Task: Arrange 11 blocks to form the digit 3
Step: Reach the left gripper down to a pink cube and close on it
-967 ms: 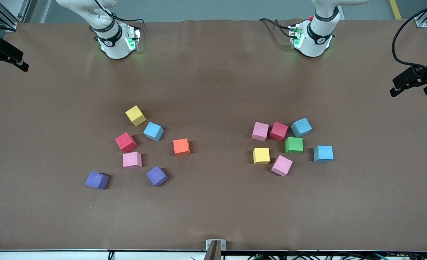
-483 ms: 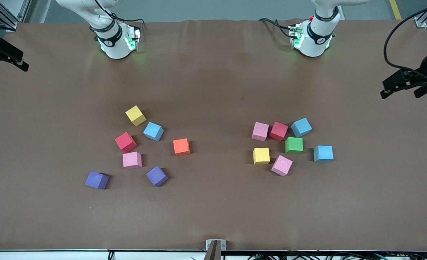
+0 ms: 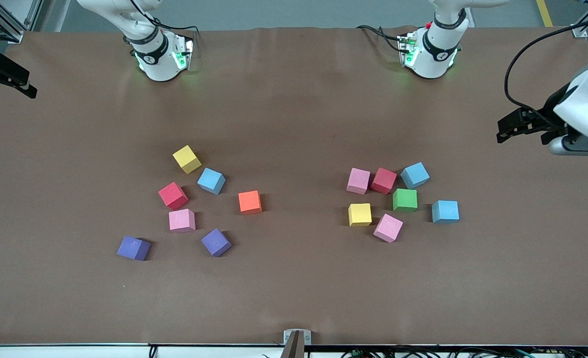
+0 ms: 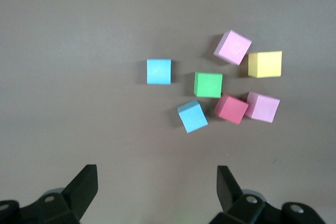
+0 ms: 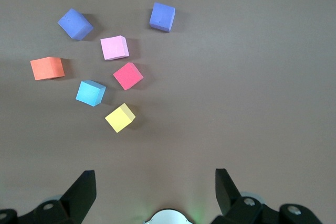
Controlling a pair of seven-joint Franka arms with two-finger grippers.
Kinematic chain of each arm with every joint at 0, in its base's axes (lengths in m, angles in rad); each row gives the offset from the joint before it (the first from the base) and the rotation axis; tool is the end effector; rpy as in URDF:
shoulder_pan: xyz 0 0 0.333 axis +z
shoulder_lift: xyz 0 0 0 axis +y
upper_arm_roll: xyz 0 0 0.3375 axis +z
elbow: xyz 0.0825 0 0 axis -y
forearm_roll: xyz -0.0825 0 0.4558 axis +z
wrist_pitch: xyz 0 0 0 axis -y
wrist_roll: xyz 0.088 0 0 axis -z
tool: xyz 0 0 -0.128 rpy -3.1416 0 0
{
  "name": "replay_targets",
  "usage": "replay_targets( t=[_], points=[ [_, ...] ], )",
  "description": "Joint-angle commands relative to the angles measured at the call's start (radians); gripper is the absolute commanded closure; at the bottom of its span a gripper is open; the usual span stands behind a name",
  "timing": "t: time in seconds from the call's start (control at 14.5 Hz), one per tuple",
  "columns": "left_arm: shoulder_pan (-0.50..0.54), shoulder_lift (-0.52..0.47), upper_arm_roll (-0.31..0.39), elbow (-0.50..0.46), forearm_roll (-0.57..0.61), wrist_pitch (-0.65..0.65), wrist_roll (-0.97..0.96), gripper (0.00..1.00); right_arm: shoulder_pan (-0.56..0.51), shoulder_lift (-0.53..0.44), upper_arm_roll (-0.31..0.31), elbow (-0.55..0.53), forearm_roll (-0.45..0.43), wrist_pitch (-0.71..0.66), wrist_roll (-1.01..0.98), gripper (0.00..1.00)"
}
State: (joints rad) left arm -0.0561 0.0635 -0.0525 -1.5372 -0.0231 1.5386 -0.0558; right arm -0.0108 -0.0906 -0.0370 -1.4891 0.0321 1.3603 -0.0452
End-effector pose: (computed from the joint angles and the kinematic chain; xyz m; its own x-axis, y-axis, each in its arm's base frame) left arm 0.6377 -0.0716 0.6003 0.9966 -0.0534 -0.0633 -0.0521 -0.9984 0.0229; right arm 0.5691 -0.0238 0.7048 0.9993 0.0044 -0.0365 0.0031 -0.9993 -0.0366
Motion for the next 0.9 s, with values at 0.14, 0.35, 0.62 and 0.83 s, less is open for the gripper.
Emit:
replay_targets(
  t=[0.14,0.35,0.62,0.83],
  points=[
    [-0.024,0.039,-0.113,-0.061,-0.015,0.003,-0.059,0.0,-0.009,0.0,0.006,-0.002,0.02,-0.006,-0.007,0.0],
    [-0.044,0.106,-0.212,-0.089,-0.017,0.095,-0.252,0.0,-0.011,0.0,0.005,-0.002,0.019,-0.007,-0.009,0.0],
    [-0.111,0.185,-0.27,-0.239,-0.008,0.38,-0.363,0.0,-0.011,0.0,0.008,-0.002,0.017,-0.006,-0.007,0.0],
    [-0.181,0.295,-0.268,-0.241,0.037,0.472,-0.364,0.0,-0.006,0.0,0.009,-0.002,0.017,-0.006,-0.009,0.0]
  ],
)
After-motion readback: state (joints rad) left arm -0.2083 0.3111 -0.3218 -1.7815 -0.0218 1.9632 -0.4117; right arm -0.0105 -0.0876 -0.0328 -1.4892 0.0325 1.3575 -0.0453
